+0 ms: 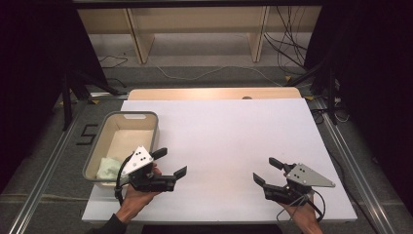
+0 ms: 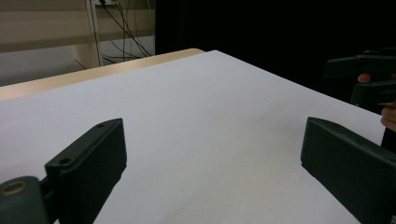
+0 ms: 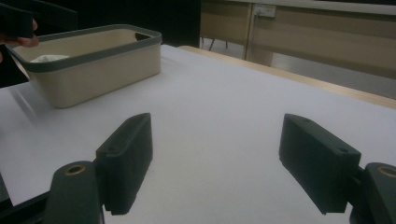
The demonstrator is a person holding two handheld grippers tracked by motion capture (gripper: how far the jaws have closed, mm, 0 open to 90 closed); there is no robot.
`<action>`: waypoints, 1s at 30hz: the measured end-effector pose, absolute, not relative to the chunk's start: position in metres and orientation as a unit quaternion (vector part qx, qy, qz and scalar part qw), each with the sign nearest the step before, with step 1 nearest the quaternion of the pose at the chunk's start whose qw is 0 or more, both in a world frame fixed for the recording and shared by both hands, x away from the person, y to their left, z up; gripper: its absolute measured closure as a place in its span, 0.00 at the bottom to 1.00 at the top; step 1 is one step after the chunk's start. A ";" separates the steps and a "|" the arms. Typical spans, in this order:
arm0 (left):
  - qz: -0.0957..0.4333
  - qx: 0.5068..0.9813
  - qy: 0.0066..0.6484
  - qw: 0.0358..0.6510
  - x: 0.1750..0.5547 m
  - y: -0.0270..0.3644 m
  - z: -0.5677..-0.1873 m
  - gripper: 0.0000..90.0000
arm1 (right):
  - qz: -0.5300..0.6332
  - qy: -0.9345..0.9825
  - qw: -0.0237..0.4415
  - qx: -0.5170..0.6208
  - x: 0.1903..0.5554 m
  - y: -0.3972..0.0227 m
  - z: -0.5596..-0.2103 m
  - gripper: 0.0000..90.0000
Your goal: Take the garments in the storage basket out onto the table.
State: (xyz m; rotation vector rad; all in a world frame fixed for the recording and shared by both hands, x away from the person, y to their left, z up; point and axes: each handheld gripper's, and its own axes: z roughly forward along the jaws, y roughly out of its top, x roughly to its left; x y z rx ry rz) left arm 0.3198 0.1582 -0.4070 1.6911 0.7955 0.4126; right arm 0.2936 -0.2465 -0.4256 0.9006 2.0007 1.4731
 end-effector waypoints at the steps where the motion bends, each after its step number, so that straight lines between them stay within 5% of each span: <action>1: 0.176 0.722 0.341 0.576 0.320 0.158 -0.406 0.07 | 0.540 0.733 0.247 0.331 0.294 -0.247 -0.425 0.30; 30: 0.199 0.724 0.411 0.517 0.390 0.162 -0.370 0.07 | 0.541 0.735 0.243 0.328 0.296 -0.247 -0.426 0.30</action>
